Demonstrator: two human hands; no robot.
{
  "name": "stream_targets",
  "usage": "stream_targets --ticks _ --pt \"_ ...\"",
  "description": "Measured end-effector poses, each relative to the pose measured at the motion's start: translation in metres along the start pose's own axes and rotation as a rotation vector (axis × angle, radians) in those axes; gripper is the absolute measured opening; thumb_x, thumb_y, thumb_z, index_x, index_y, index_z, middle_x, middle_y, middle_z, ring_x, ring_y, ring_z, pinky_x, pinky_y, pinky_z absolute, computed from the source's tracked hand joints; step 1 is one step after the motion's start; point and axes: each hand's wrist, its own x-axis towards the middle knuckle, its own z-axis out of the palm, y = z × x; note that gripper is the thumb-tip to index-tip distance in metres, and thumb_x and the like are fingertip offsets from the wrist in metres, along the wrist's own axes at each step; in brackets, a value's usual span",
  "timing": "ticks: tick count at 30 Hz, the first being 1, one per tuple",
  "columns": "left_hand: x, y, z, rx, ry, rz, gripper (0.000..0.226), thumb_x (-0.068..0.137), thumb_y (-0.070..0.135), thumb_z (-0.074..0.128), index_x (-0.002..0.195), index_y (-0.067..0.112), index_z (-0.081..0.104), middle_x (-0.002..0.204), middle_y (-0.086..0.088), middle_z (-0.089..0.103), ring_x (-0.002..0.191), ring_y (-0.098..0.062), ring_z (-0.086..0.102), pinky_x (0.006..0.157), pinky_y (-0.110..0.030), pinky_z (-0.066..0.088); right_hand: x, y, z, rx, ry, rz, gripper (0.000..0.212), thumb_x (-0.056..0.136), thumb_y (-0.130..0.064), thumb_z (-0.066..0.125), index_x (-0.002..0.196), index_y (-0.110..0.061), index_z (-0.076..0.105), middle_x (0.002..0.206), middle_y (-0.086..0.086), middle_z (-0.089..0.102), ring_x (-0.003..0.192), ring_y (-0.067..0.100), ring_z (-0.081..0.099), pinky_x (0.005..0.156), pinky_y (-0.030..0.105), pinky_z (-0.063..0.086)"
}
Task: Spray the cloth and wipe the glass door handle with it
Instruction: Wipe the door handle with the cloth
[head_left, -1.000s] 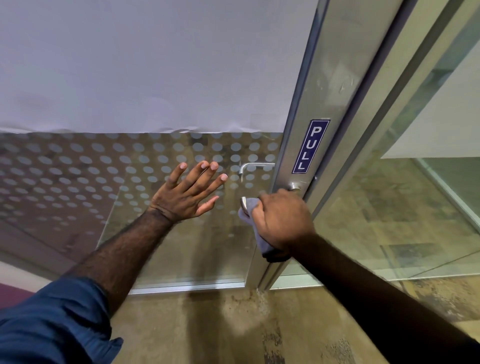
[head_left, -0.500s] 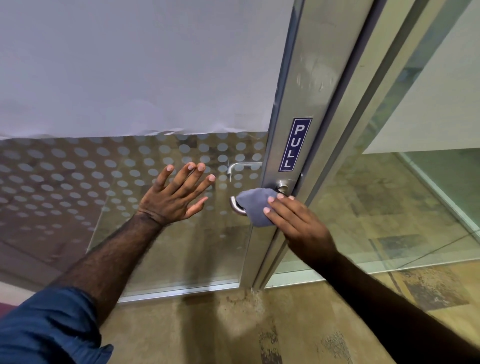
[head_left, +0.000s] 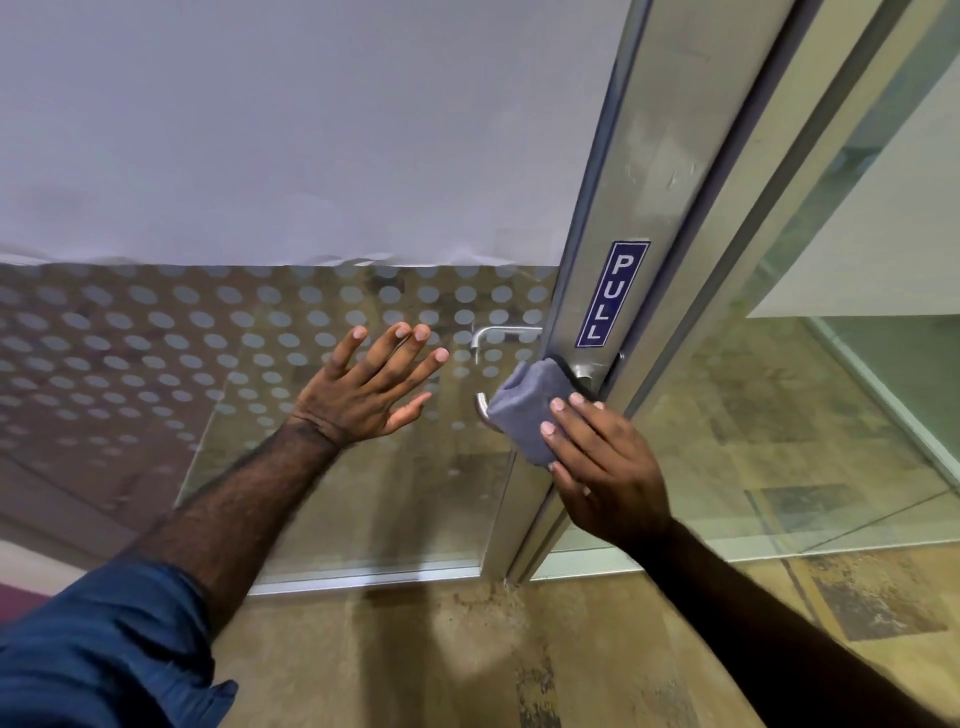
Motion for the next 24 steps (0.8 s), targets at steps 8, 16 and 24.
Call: stream_targets --ticks 8,16,24 --pt "0.0 -0.001 -0.002 -0.013 -0.015 0.01 0.081 0.102 0.063 0.048 0.169 0.017 0.037 0.179 -0.018 0.022 0.167 -0.036 0.017 0.134 -0.058 0.008 0.059 -0.079 0.039 -0.013 0.055 0.064 0.05 0.103 -0.011 0.062 0.153 -0.006 0.062 0.164 0.014 0.057 0.151 0.035 0.055 0.121 0.051 0.045" --pt "0.003 0.0 -0.001 -0.009 0.017 -0.014 0.08 0.1 0.065 0.058 0.166 0.022 0.044 0.178 -0.014 0.028 0.166 -0.032 0.022 0.134 -0.055 0.012 0.005 0.011 0.014 -0.132 -0.013 -0.265 0.055 0.115 -0.008 0.053 0.169 -0.014 0.041 0.175 0.008 0.042 0.161 0.027 0.044 0.13 0.047 0.038" --pt "0.001 0.002 -0.001 -0.007 0.019 -0.014 0.081 0.099 0.066 0.058 0.166 0.023 0.044 0.177 -0.014 0.029 0.166 -0.032 0.021 0.133 -0.055 0.013 0.004 0.044 -0.012 -0.037 -0.049 -0.095 0.067 0.089 0.002 0.071 0.155 -0.004 0.059 0.159 0.016 0.061 0.151 0.037 0.055 0.121 0.054 0.046"
